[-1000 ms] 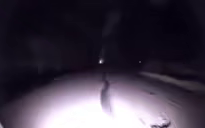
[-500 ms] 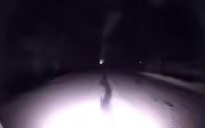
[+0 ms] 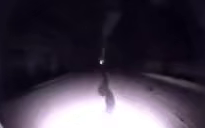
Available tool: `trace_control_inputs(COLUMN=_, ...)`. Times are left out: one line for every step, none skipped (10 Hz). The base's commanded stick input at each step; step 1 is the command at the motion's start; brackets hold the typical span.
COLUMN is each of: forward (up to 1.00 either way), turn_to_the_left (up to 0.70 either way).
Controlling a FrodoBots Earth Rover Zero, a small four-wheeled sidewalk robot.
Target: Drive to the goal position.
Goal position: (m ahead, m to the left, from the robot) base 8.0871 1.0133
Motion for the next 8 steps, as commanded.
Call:
trace_control_inputs(forward=1.00, turn_to_the_left=0.00)
trace_control_inputs(forward=1.00, turn_to_the_left=0.00)
trace_control_inputs(forward=1.00, turn_to_the_left=0.00)
trace_control_inputs(forward=1.00, turn_to_the_left=0.00)
trace_control_inputs(forward=1.00, turn_to_the_left=0.00)
trace_control_inputs(forward=1.00, turn_to_the_left=0.00)
trace_control_inputs(forward=1.00, turn_to_the_left=0.00)
trace_control_inputs(forward=1.00, turn_to_the_left=0.00)
